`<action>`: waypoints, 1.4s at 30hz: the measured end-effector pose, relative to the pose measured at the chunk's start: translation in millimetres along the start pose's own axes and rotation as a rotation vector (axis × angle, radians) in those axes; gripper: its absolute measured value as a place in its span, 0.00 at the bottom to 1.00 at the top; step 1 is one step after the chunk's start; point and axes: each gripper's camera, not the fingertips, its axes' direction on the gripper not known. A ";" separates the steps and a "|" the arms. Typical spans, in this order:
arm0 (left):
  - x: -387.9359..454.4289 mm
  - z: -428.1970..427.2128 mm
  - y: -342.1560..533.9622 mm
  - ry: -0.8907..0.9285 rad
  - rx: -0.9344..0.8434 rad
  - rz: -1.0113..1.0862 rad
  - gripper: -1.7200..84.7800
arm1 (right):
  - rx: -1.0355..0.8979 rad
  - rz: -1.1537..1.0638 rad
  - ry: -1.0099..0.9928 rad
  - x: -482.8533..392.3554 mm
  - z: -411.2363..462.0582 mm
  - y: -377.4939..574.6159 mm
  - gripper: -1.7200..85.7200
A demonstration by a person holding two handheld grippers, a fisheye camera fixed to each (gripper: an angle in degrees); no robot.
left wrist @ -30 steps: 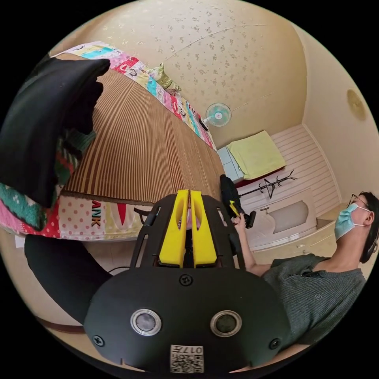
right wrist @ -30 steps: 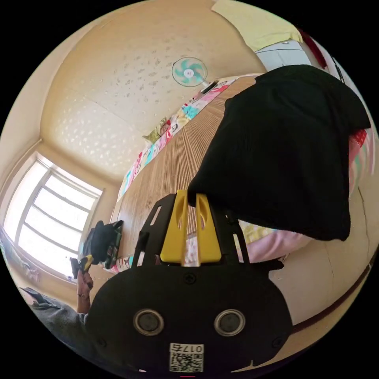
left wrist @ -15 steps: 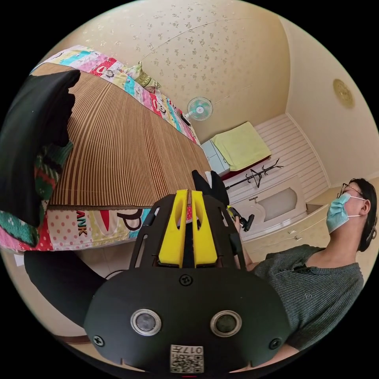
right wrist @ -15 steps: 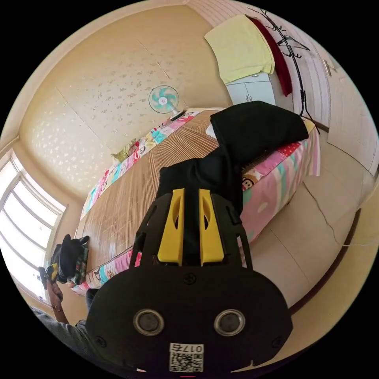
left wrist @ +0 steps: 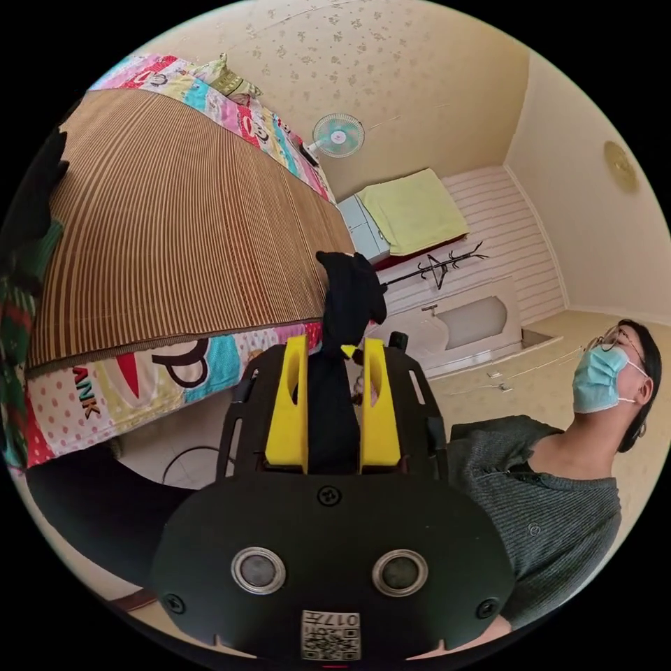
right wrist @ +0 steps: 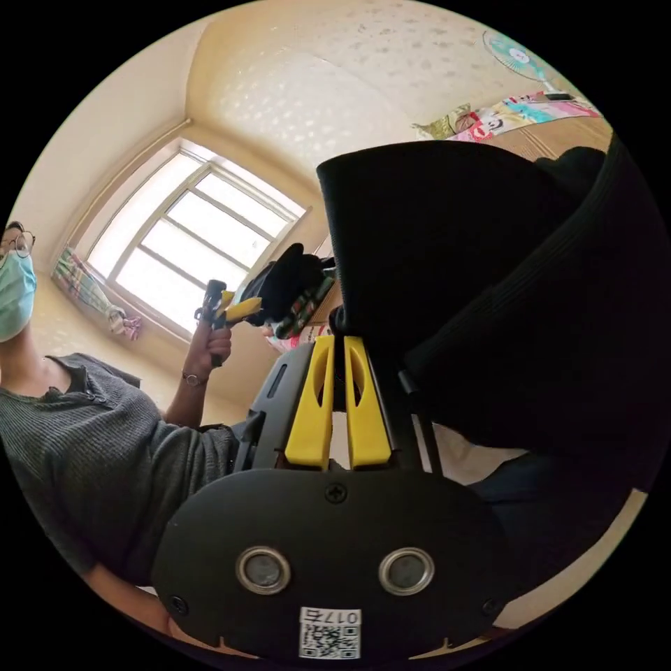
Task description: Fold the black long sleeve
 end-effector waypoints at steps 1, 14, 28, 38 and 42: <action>-6.7 7.7 -6.1 -0.005 -0.016 -0.011 0.19 | -0.066 0.006 -0.038 2.5 18.8 8.1 0.05; -214.4 94.5 -29.6 0.310 -0.206 -0.399 0.12 | -0.353 -0.208 -0.120 -17.2 7.4 88.6 0.05; -116.1 -33.4 -34.7 1.321 0.112 0.652 0.01 | -0.332 -0.432 -0.610 -61.0 20.0 84.2 0.04; -42.1 -107.8 -3.8 1.722 0.109 1.042 0.01 | -0.089 -0.288 -0.057 24.0 -38.3 89.3 0.11; -46.2 -113.4 13.8 1.861 0.226 1.061 0.01 | -0.212 -0.352 0.086 41.9 -17.9 84.9 0.20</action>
